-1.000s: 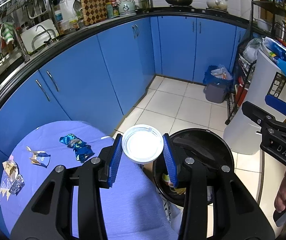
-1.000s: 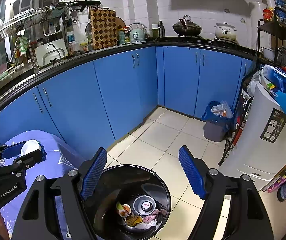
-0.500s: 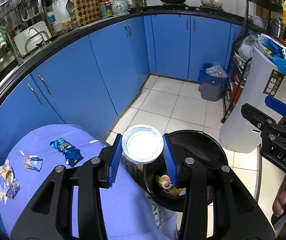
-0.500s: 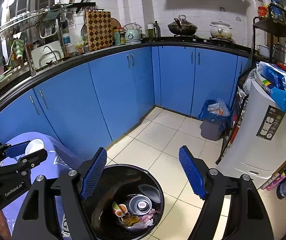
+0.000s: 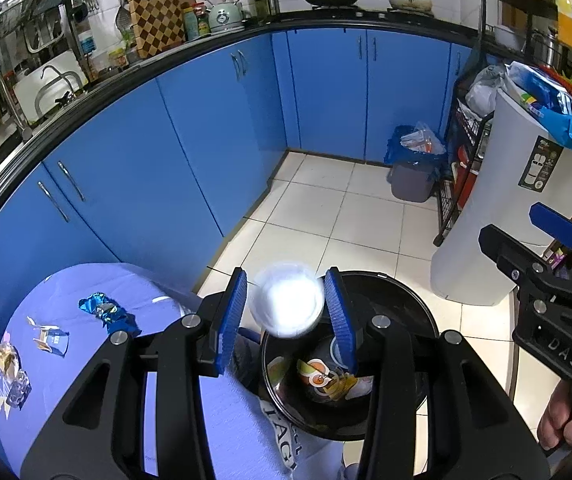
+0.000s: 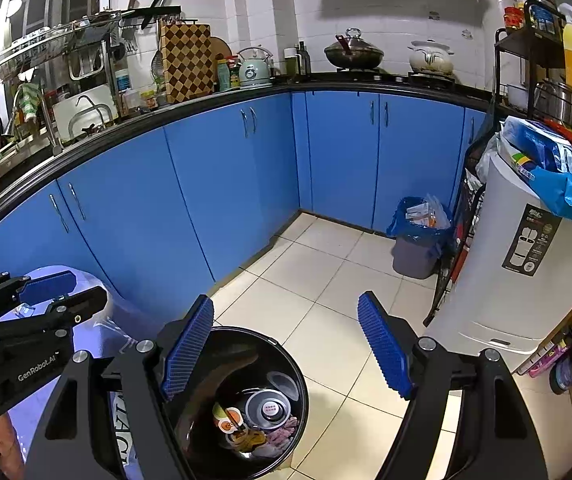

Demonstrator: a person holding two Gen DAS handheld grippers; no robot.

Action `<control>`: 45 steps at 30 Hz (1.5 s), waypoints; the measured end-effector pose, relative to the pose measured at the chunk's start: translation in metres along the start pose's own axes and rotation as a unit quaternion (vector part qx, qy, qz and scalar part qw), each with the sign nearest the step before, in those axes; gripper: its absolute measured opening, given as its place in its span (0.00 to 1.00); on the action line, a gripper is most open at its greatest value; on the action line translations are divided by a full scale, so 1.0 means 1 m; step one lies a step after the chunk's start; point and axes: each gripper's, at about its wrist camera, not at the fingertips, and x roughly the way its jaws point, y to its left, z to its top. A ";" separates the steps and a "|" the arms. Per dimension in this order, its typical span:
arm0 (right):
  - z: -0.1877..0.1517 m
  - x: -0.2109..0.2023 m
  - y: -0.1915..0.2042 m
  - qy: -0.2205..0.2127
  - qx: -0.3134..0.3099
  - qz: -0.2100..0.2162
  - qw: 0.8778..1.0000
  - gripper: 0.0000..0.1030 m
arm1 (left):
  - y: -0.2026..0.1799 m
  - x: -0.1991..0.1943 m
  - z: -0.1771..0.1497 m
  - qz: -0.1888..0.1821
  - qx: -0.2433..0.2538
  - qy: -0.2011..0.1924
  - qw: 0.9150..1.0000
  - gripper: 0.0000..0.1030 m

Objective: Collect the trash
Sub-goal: 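Open the right gripper over the bin while the left lowers the white lid inside, then open the left gripper over the bin and move both tools back to the table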

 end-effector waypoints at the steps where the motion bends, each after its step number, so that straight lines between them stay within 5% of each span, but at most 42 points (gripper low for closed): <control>1: 0.000 0.000 -0.001 0.000 0.001 0.000 1.000 0.71 | -0.002 0.001 0.001 0.000 0.001 0.000 1.000 0.42; 10: 0.000 0.001 -0.013 -0.001 0.010 -0.005 1.000 0.71 | -0.014 0.009 0.009 -0.005 0.010 0.003 1.000 0.42; 14: -0.001 0.002 -0.017 0.003 0.015 -0.003 1.000 0.71 | -0.015 0.008 0.009 -0.002 0.013 0.000 1.000 0.56; 18: 0.000 0.001 -0.014 0.002 0.013 -0.004 1.000 0.71 | -0.016 0.006 0.009 -0.003 0.015 -0.003 1.000 0.61; 26: 0.004 -0.005 0.000 -0.003 0.000 0.001 1.000 0.71 | -0.006 -0.003 0.009 0.008 -0.004 -0.011 1.000 0.92; 45: 0.014 -0.017 0.077 -0.008 -0.052 0.038 0.998 0.71 | 0.093 -0.031 -0.021 0.048 -0.102 -0.008 0.994 0.96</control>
